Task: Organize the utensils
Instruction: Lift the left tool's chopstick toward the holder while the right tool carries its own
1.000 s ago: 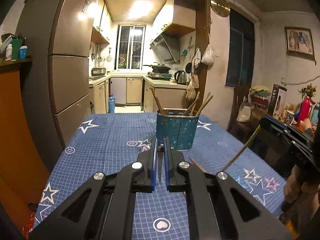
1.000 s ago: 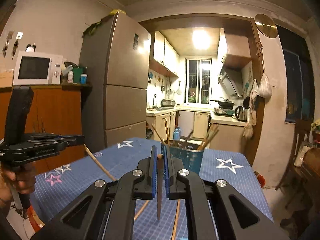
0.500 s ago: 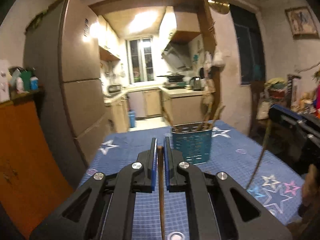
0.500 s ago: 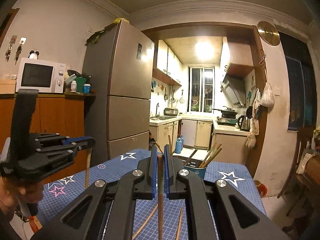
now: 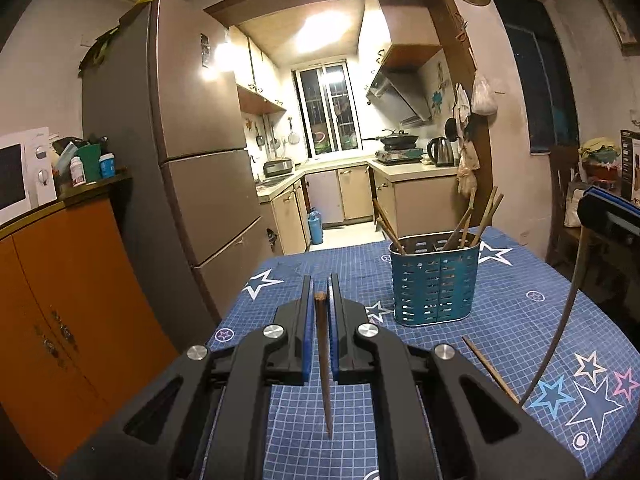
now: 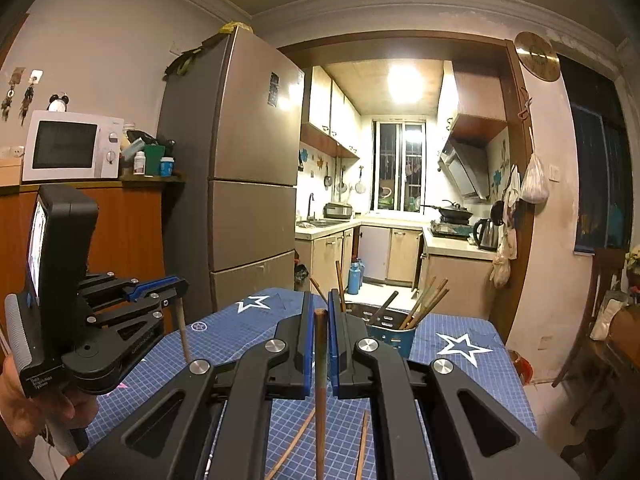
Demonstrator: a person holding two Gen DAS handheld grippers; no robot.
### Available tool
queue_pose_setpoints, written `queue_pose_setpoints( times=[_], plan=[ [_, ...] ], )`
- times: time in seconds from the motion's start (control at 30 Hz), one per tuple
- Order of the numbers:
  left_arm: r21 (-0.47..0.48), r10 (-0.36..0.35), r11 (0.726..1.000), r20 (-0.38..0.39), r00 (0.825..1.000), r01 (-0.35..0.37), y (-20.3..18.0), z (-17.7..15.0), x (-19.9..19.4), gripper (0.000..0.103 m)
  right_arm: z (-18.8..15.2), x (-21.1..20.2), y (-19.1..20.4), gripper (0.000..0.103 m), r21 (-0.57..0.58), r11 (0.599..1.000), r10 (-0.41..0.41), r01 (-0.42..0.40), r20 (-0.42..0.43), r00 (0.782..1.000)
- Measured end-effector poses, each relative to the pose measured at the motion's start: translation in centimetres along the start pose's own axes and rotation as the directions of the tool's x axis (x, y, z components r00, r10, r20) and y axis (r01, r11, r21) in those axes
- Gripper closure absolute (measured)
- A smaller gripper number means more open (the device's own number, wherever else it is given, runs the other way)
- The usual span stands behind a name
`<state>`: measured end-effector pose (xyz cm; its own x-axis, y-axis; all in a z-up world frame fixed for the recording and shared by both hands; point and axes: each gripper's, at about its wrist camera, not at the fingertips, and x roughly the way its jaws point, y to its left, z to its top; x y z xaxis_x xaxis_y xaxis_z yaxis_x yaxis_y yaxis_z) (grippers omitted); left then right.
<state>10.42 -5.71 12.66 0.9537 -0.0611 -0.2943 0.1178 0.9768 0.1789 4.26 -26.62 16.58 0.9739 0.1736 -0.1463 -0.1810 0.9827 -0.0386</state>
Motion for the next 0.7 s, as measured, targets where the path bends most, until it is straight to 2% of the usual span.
queue_pose_setpoints(
  times=[0.13,0.7],
  plan=[
    [0.013,0.035,0.999,0.011,0.999,-0.035,0.1,-0.1,0.0,0.098,-0.1,0.5,-0.1,0.095,0.006,1.0,-0.002,0.002,-0.01,1.0],
    [0.01,0.031,0.999,0.014,0.999,-0.031,0.2,0.5,0.4,0.098,0.2,1.4,-0.3,0.095,0.027,1.0,0.008,-0.008,-0.018,1.0]
  ],
)
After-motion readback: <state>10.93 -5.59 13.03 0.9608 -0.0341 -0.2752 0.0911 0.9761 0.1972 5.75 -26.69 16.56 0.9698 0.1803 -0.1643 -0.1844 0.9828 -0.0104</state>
